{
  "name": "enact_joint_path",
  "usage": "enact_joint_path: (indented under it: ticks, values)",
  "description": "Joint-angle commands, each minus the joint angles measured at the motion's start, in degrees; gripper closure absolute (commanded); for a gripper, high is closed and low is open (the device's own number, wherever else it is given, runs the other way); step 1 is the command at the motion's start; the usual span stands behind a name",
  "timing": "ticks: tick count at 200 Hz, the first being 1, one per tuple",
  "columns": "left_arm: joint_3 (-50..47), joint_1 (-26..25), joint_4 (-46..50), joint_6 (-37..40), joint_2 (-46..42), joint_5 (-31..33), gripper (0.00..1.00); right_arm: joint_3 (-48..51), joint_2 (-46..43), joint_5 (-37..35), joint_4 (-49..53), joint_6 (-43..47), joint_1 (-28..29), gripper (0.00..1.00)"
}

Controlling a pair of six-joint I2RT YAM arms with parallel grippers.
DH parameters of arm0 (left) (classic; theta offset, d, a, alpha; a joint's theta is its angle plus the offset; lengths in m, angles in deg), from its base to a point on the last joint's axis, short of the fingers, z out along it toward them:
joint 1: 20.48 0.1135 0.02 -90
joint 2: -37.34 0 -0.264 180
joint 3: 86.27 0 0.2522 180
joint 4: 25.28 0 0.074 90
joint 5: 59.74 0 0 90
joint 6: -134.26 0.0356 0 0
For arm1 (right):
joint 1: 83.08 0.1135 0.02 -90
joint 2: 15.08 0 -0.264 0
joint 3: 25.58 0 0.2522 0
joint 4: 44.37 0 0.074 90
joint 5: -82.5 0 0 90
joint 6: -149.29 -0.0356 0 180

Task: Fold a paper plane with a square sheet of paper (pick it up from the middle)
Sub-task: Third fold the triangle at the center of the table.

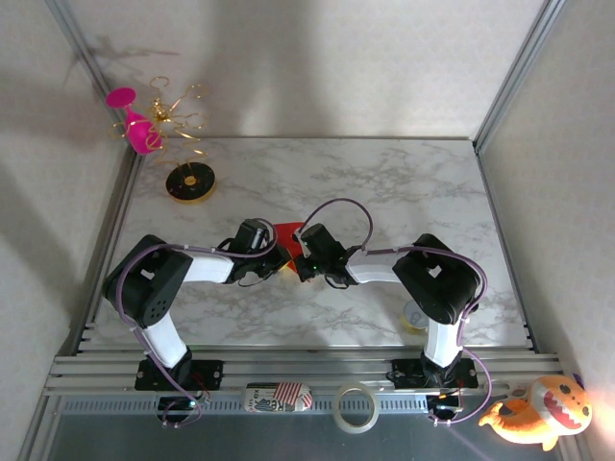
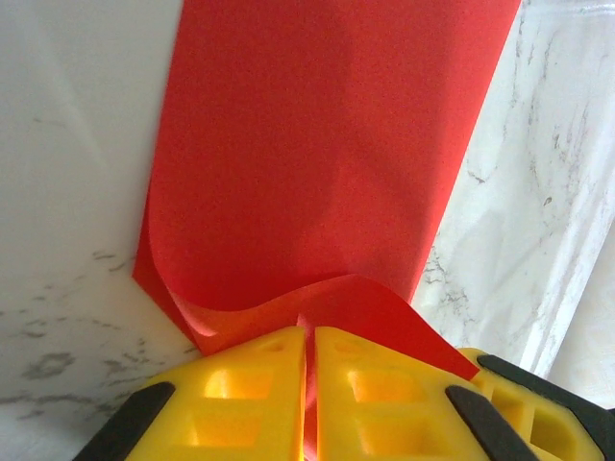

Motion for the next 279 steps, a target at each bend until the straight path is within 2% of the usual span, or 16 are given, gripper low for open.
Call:
enact_joint_path:
  ticks: [1, 52, 114, 204, 237, 260, 279]
  values:
    - [0.30, -0.08, 2.46, 1.19, -0.09, 1.66, 0.88, -0.43, 2.05, -0.31, 3.23, -0.23, -0.54, 0.92]
    - [2.44, 1.31, 4.88, 3.50, -4.54, 3.36, 0.87, 0.09, 2.72, -1.21, 3.50, -0.24, -0.56, 0.96]
    - [1.21, 1.48, 3.72, 3.11, -1.87, 2.31, 0.87, -0.27, 3.23, -1.76, 3.87, -0.61, -0.54, 1.00]
    - [3.14, 1.59, 8.32, 3.47, 1.53, 6.15, 0.90, -0.18, 2.37, -1.62, 3.59, -1.13, -0.51, 1.00]
    - [3.57, 1.59, 13.05, 3.93, 2.11, 8.34, 0.91, -0.79, -1.82, -1.50, 3.00, -3.73, -1.17, 0.87]
    - [3.91, 1.57, 14.64, 4.48, 2.58, 8.75, 0.91, 0.05, -6.86, -0.57, 1.80, -7.12, -2.58, 0.74]
    - [4.60, 1.35, 15.27, 4.86, 3.18, 8.57, 0.91, 1.30, -10.78, 0.19, 1.34, -9.29, -3.48, 0.68]
